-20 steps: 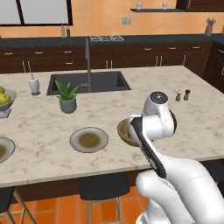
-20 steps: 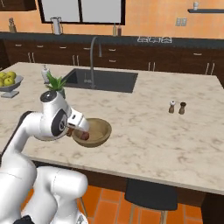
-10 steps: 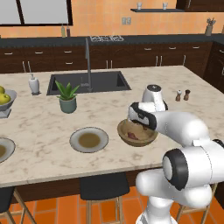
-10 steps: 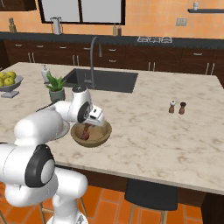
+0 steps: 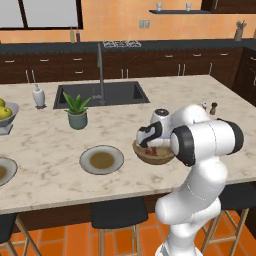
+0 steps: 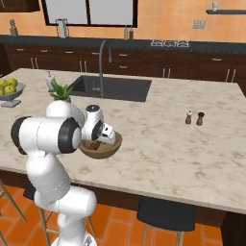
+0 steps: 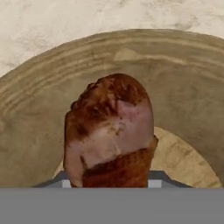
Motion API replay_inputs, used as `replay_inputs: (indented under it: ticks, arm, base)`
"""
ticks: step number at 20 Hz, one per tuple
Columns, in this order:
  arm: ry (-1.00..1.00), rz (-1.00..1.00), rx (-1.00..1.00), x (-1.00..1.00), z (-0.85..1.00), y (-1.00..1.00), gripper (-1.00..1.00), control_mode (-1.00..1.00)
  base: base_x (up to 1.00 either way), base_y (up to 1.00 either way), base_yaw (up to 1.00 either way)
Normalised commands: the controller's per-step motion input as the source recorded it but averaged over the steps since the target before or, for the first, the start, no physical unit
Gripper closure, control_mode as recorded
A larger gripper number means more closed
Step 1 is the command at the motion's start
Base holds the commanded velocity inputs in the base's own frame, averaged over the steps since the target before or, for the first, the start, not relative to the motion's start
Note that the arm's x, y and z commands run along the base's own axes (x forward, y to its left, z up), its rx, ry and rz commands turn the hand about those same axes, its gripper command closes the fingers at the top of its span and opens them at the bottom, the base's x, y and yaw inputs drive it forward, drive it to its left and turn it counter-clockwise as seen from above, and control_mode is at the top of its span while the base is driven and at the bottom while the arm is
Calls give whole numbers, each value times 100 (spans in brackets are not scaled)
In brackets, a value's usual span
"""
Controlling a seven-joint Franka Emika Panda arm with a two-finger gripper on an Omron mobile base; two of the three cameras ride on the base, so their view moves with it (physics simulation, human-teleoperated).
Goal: Pick the chicken drumstick and potato from their plates and place them in the bowl. Then put the bowl in the fridge.
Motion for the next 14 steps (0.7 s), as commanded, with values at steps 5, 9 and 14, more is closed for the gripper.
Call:
replay_inputs:
  ticks: [5, 9, 14]
  arm:
    - [0, 0, 1, -7, 15, -1, -100, -100]
    - [0, -2, 0, -20, 94, 0, -100, -100]
    - [17, -10, 5, -63, 78, -56, -100, -100]
  base:
    - [0, 0, 0]
    - [0, 0, 0]
    - [0, 0, 0]
